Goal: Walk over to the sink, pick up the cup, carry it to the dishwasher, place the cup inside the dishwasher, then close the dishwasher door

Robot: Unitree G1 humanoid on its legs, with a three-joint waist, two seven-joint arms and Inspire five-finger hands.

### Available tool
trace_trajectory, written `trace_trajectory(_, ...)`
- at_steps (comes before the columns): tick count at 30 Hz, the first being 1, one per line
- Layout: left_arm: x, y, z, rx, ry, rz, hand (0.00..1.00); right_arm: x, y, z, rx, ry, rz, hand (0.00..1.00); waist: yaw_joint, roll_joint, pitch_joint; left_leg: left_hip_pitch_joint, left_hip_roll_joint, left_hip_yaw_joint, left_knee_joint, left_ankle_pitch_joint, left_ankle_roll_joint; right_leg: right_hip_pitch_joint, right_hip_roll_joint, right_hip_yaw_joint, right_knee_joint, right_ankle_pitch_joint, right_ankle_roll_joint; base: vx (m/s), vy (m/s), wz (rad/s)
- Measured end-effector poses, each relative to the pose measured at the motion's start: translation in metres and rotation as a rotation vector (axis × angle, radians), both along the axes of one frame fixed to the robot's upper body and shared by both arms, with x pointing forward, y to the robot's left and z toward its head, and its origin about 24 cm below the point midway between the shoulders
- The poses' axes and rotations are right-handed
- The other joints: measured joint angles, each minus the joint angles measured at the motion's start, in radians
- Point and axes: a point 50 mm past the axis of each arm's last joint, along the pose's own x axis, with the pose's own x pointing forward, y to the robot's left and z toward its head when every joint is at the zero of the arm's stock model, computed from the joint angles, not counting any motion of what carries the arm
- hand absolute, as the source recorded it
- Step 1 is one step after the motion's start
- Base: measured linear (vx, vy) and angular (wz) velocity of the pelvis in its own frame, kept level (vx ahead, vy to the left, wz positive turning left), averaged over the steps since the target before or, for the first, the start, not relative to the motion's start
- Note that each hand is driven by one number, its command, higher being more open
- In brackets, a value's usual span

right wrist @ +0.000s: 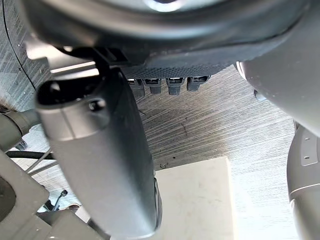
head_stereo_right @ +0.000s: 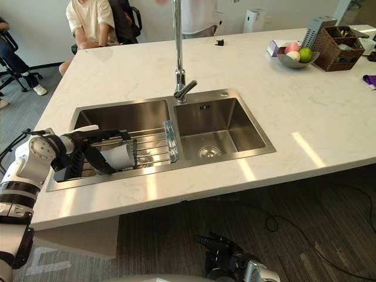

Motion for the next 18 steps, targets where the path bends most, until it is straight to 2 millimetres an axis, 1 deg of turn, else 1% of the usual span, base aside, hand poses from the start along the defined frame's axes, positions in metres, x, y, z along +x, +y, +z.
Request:
trace_trajectory(1, 0.0003, 0.0021, -0.0013, -0.026, 0.02, 0.022, 1.0, 0.001, 0.0003, 0.0003, 0.0, 0.0, 0.011, 1.0, 0.0, 0.0, 0.0, 0.002, 0.0, 0.002, -0.001, 0.0, 0.0, 0.0, 0.001, 0.002, 0.0, 0.002, -0.002, 0.0, 0.007, -0.05)
trace_trajectory(7, -0.0001, 0.0084, -0.0051, -0.055, 0.075, 0.062, 1.0, 0.0005, 0.0005, 0.0002, 0.007, 0.008, 0.023, 1.0, -0.001, 0.001, 0.0, 0.006, 0.001, 0.006, 0.0, -0.005, -0.003, 0.002, 0.003, 0.006, 0.0, 0.002, -0.003, 0.01, 0.041, -0.02)
trace_trajectory(18, 0.0001, 0.0112, -0.0082, -0.066, 0.071, 0.093, 1.0, 0.0002, -0.0004, 0.0004, 0.036, 0.017, 0.057, 1.0, -0.001, 0.001, -0.001, 0.007, 0.002, 0.008, 0.005, -0.009, -0.007, 0.005, 0.002, 0.007, 0.0, 0.002, -0.002, 0.0, 0.022, 0.0)
